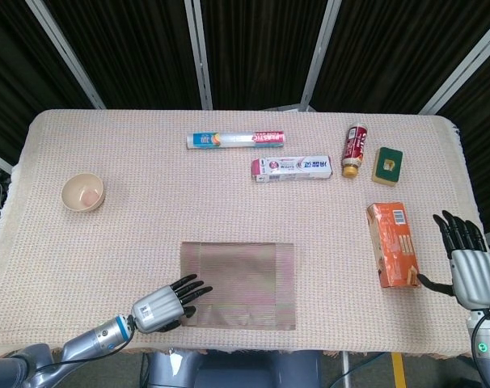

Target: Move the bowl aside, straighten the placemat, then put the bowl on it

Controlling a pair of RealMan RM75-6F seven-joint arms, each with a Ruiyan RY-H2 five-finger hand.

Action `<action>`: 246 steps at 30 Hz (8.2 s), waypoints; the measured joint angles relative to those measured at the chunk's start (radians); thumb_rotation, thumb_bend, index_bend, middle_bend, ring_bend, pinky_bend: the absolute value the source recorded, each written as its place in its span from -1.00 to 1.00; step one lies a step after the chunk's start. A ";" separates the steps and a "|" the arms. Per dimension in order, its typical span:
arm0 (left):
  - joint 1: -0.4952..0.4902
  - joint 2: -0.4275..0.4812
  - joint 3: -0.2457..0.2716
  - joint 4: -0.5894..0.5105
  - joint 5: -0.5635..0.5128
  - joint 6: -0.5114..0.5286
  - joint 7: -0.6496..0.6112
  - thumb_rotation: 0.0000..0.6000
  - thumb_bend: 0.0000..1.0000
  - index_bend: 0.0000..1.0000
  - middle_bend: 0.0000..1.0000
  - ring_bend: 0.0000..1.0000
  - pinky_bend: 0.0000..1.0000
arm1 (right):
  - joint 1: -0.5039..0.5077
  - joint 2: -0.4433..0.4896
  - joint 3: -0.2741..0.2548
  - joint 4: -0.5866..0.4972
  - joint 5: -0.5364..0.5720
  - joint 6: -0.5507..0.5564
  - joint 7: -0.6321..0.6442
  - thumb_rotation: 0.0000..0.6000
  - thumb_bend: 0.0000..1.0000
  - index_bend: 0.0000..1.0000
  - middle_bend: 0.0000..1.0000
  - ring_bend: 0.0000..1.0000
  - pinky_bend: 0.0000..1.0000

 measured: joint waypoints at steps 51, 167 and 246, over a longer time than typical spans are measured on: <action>-0.055 0.054 -0.060 -0.154 -0.110 -0.119 0.081 1.00 -0.23 0.02 -1.00 -1.00 -1.00 | 0.000 0.002 0.007 0.013 0.012 -0.005 0.000 1.00 -1.00 -1.00 -1.00 -1.00 -1.00; 0.240 0.394 -0.376 -0.483 -0.791 0.213 0.368 1.00 -1.00 -1.00 -1.00 -1.00 -1.00 | 0.445 -0.137 -0.125 0.041 -0.352 -0.533 0.078 1.00 -0.98 -0.78 -1.00 -1.00 -1.00; 0.294 0.491 -0.392 -0.543 -0.757 0.180 0.314 1.00 -1.00 -1.00 -1.00 -1.00 -1.00 | 0.527 -0.502 -0.209 0.412 -0.376 -0.363 0.004 1.00 -0.31 0.28 -0.83 -1.00 -1.00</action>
